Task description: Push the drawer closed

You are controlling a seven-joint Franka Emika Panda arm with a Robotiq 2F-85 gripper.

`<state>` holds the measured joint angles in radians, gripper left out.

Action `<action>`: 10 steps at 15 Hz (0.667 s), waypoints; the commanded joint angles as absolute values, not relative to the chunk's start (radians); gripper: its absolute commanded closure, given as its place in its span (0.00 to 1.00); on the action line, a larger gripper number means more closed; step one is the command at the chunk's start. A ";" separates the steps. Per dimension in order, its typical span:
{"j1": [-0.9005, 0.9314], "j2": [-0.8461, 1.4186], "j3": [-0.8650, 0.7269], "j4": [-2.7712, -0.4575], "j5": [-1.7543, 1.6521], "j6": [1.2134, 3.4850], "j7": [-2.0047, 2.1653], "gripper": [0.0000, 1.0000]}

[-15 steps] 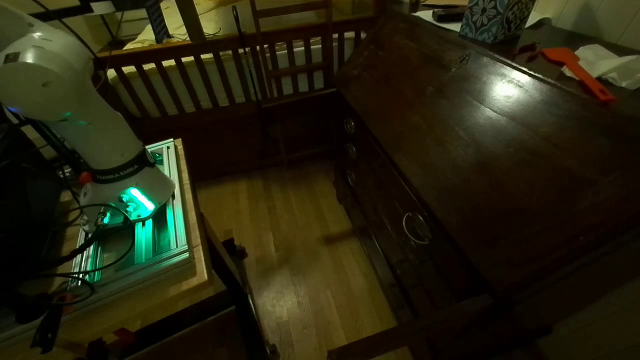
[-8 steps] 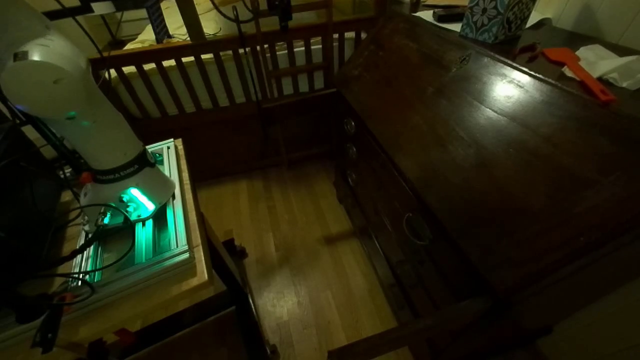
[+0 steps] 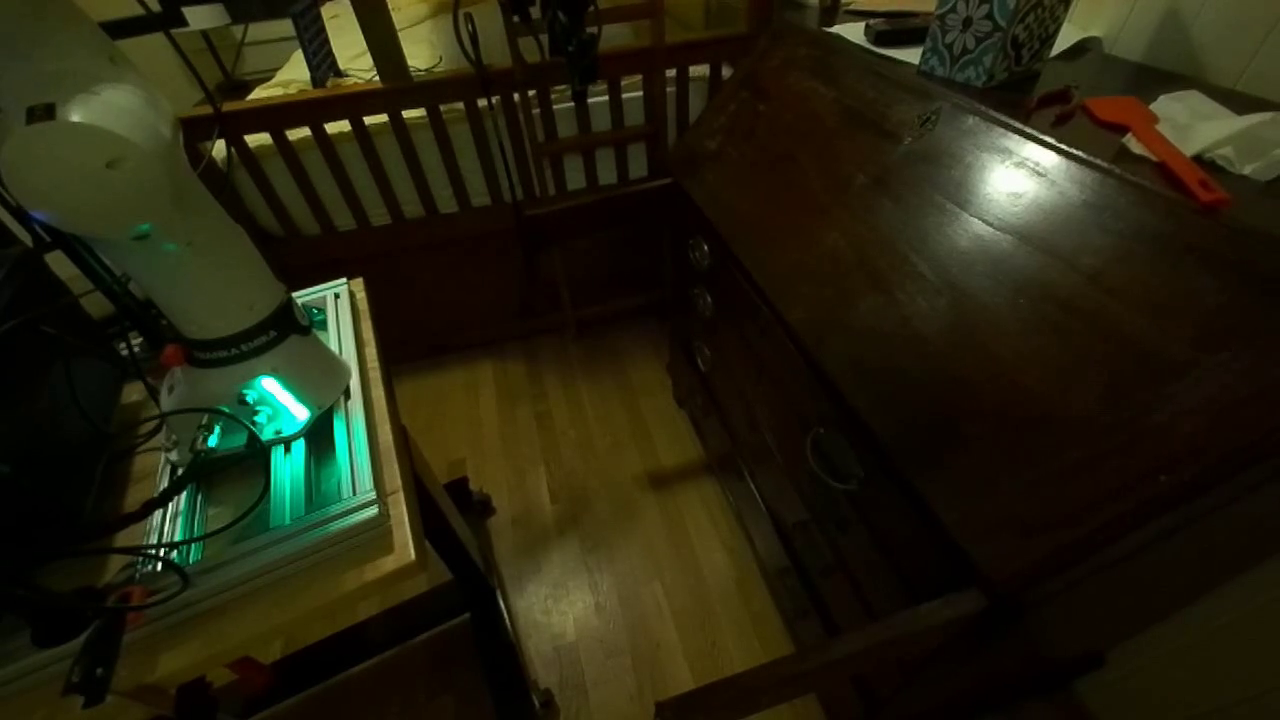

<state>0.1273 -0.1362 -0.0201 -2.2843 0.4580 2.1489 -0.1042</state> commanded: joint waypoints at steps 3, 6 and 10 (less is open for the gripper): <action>0.132 -0.076 0.033 -2.261 0.458 2.121 -0.081 0.00; 0.166 0.003 0.091 -2.289 0.526 2.185 -0.118 0.00; 0.208 0.103 0.180 -2.374 0.705 2.458 -0.200 0.00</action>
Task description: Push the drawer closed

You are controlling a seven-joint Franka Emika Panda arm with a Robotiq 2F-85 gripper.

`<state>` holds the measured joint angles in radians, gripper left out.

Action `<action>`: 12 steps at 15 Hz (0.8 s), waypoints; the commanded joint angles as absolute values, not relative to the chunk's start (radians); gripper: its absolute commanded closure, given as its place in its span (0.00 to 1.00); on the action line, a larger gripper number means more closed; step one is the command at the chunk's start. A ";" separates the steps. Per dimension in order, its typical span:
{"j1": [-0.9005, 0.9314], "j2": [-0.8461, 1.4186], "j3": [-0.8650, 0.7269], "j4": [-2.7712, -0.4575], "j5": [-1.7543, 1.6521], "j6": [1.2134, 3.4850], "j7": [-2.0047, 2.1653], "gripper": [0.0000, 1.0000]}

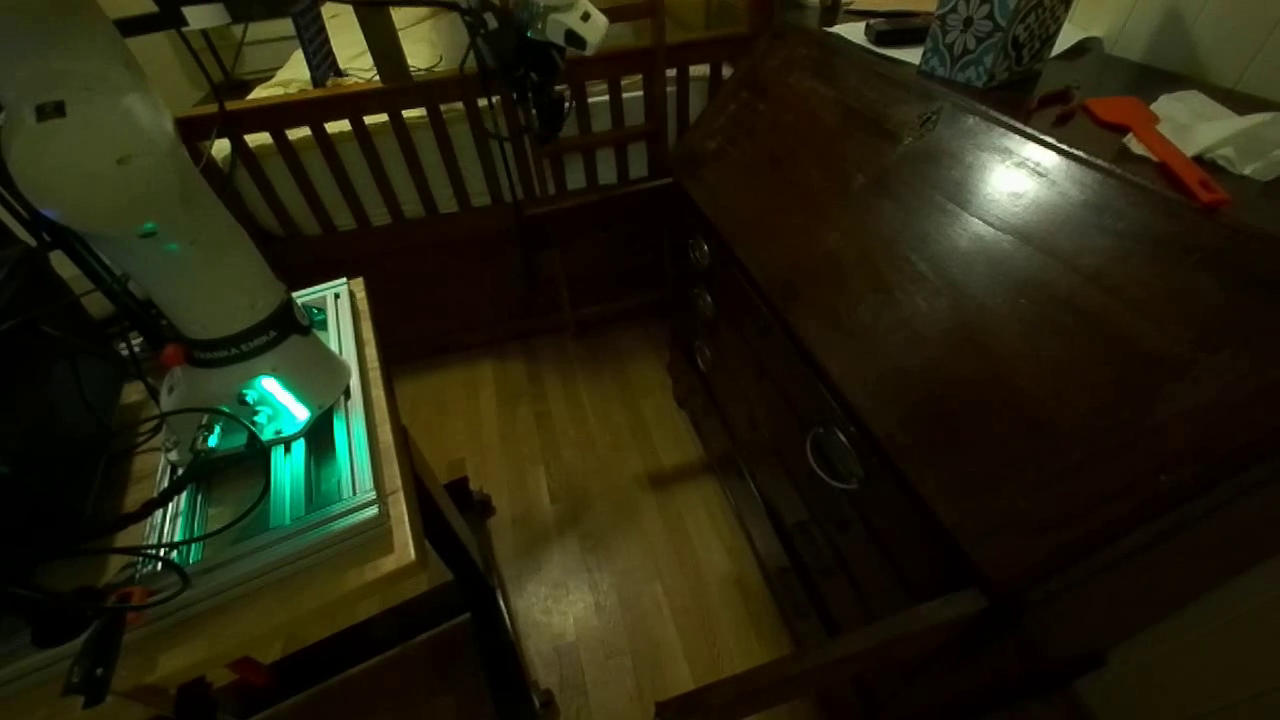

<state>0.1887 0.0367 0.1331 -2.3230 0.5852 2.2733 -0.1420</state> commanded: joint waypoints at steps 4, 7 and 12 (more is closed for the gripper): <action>0.221 0.226 0.266 -2.408 0.936 2.811 -0.277 0.00; 0.218 0.236 0.279 -2.415 0.944 2.832 -0.266 0.00; 0.234 0.300 0.297 -2.414 0.978 2.901 -0.270 0.00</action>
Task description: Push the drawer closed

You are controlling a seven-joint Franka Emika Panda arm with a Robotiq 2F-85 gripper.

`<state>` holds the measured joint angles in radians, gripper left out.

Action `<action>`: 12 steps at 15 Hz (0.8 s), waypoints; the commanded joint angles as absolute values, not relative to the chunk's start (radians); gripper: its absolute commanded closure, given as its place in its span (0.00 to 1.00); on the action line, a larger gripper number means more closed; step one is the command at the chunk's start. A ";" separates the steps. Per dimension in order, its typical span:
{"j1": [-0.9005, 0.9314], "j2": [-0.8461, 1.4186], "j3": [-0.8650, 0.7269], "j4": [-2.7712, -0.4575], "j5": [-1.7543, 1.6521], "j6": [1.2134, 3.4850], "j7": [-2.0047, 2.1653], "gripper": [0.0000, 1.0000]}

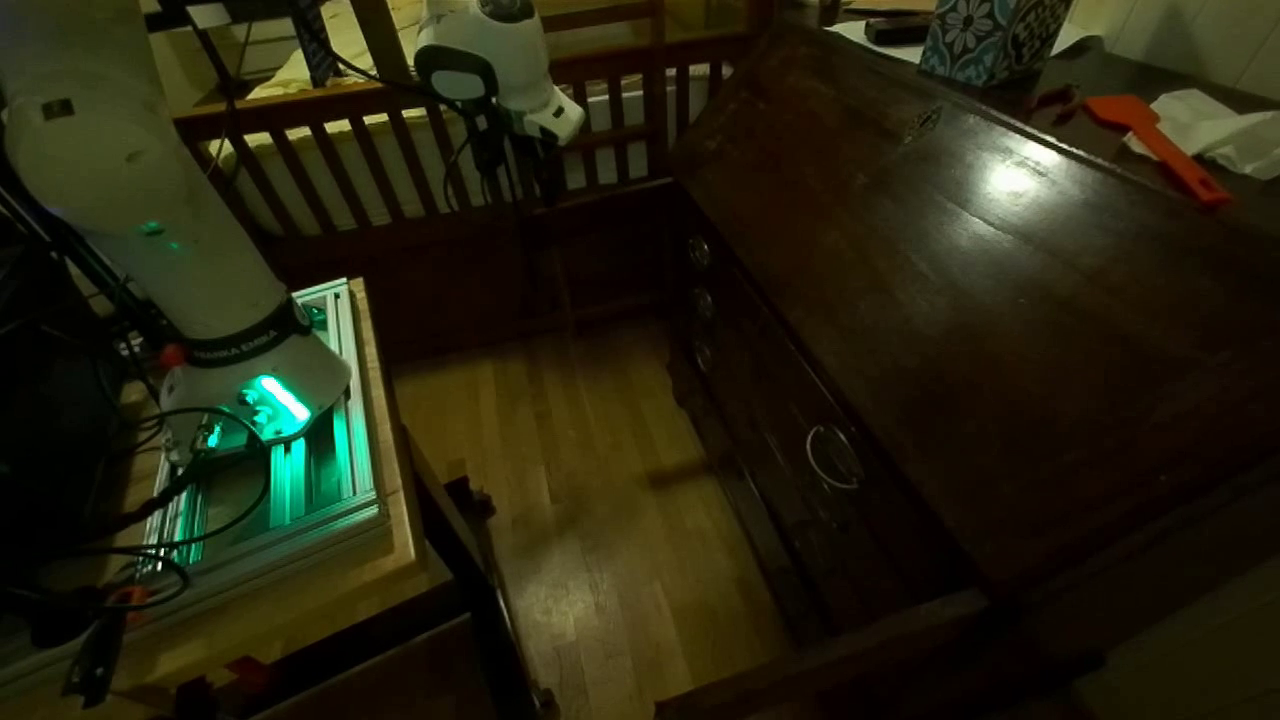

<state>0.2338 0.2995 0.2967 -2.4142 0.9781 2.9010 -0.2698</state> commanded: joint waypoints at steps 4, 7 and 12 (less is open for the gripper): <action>0.366 0.394 0.165 -2.342 0.676 2.893 0.011 0.00; 0.529 0.469 -0.006 -2.227 0.448 2.797 0.246 0.00; 0.562 0.609 -0.021 -1.968 0.215 2.691 0.516 0.00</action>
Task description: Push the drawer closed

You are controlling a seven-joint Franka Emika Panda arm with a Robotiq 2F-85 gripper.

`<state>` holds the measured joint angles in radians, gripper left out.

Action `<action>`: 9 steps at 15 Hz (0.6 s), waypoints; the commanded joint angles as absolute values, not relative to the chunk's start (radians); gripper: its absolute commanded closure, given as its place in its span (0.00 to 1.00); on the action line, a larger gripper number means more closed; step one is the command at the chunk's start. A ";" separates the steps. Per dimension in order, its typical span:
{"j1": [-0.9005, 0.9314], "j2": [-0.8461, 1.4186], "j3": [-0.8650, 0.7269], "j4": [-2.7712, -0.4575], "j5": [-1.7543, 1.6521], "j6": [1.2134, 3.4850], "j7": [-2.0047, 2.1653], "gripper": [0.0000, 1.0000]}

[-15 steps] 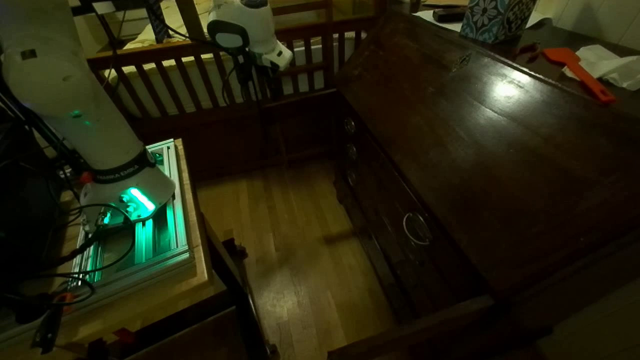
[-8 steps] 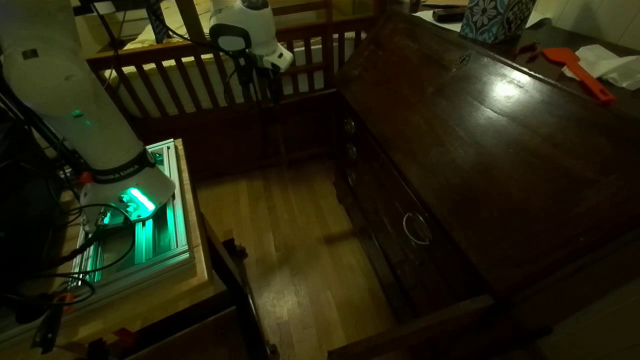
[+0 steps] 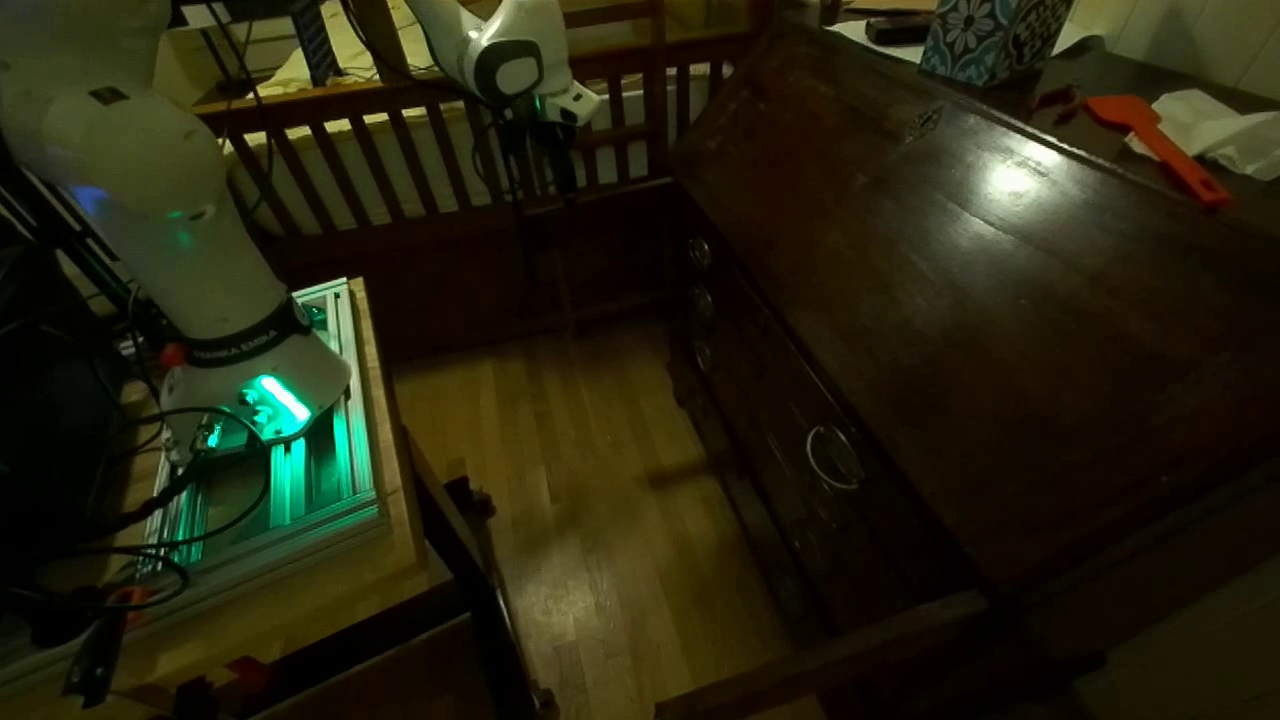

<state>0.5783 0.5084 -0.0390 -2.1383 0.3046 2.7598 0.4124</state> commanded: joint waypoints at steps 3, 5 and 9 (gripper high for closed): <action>0.518 0.683 0.056 -1.861 0.243 2.732 0.509 0.00; 0.512 0.635 0.061 -1.924 0.221 2.742 0.502 0.00; 0.492 0.663 0.088 -1.898 0.217 2.742 0.492 0.00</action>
<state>0.4925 0.6769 0.1011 -1.8760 0.2526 2.7612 0.4625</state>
